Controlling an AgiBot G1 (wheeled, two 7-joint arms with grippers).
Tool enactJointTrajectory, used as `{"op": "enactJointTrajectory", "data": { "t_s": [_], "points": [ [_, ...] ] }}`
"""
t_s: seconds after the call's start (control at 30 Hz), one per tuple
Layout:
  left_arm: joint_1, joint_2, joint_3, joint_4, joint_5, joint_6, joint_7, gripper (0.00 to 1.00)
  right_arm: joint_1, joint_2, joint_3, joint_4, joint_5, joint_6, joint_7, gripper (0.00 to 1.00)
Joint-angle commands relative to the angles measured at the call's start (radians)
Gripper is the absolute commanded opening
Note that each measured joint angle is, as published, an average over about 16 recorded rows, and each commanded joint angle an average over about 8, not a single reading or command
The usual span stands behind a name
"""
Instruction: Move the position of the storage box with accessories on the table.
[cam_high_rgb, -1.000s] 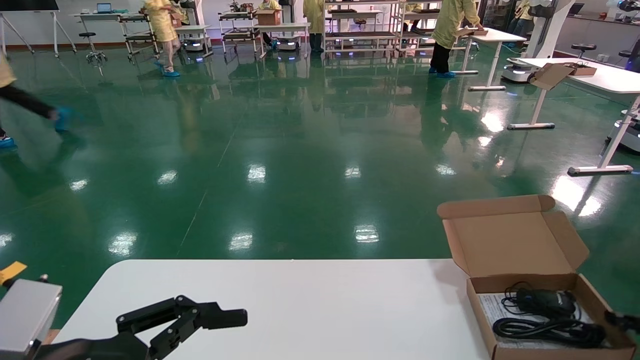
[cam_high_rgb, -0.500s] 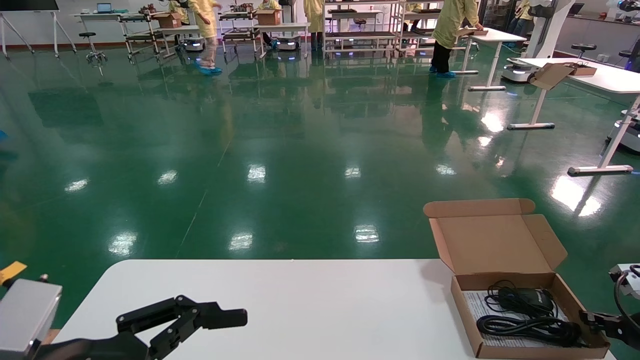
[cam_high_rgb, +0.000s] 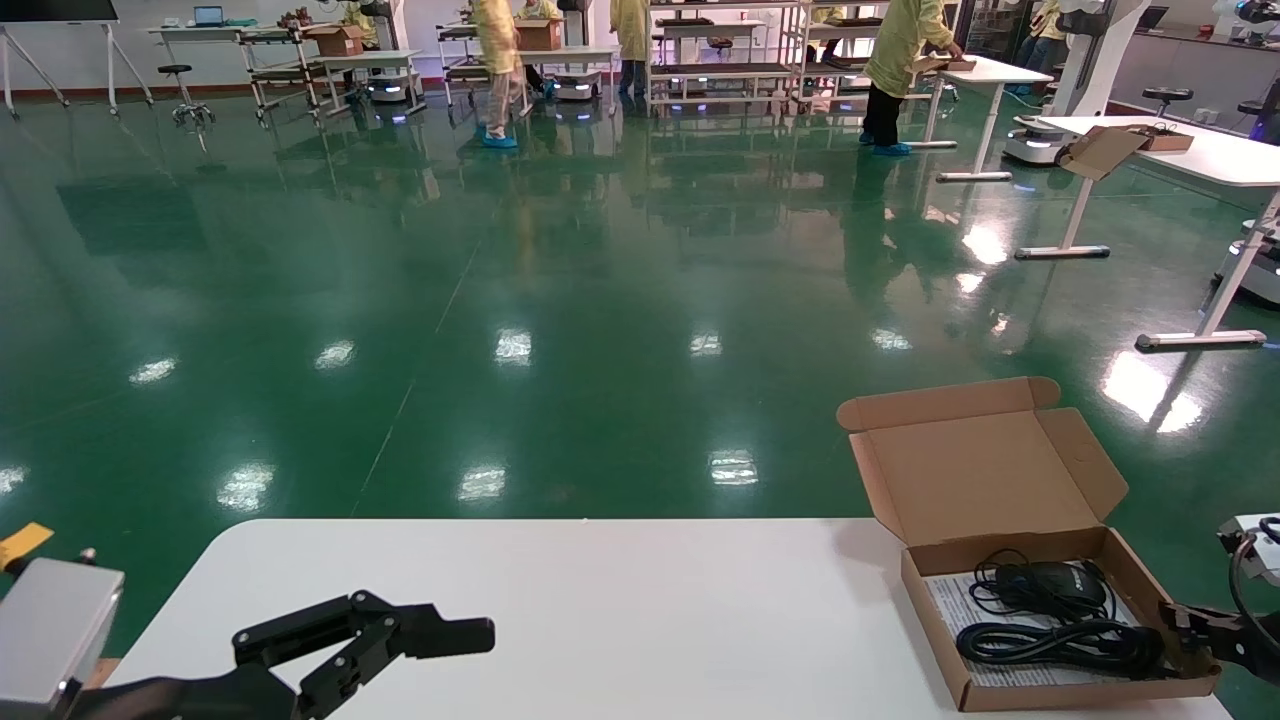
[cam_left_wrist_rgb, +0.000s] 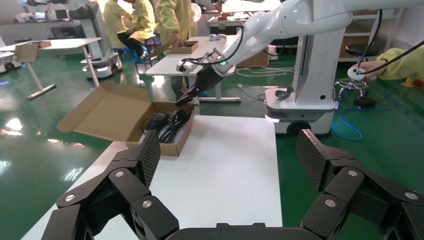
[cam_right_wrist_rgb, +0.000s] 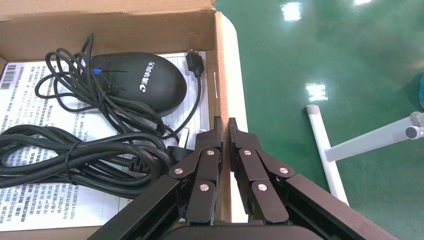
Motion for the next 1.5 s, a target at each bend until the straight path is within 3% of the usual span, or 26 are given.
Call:
{"op": "enactJointTrajectory", "data": {
  "t_s": [0.03,0.13,0.17,0.7,1.17,1.5],
  "points": [
    [0.000,0.000,0.000,0.000,0.000,0.000,0.000,1.00,-0.003,0.000,0.005,-0.002,0.006,0.000,-0.009,0.59],
    [0.000,0.000,0.000,0.000,0.000,0.000,0.000,1.00,-0.006,0.001,0.009,-0.005,0.013,-0.001,-0.018,0.96],
    [0.000,0.000,0.000,0.000,0.000,0.000,0.000,1.00,-0.007,0.001,0.010,-0.007,0.015,-0.001,-0.021,1.00],
    [0.000,0.000,0.000,0.000,0.000,0.000,0.000,1.00,-0.006,0.006,0.032,-0.010,0.045,0.008,-0.076,1.00],
    [0.000,0.000,0.000,0.000,0.000,0.000,0.000,1.00,0.077,0.017,0.072,-0.017,0.101,0.016,-0.071,1.00],
    [0.000,0.000,0.000,0.000,0.000,0.000,0.000,1.00,0.164,0.031,0.116,-0.015,0.164,-0.067,0.003,1.00]
  ]
}}
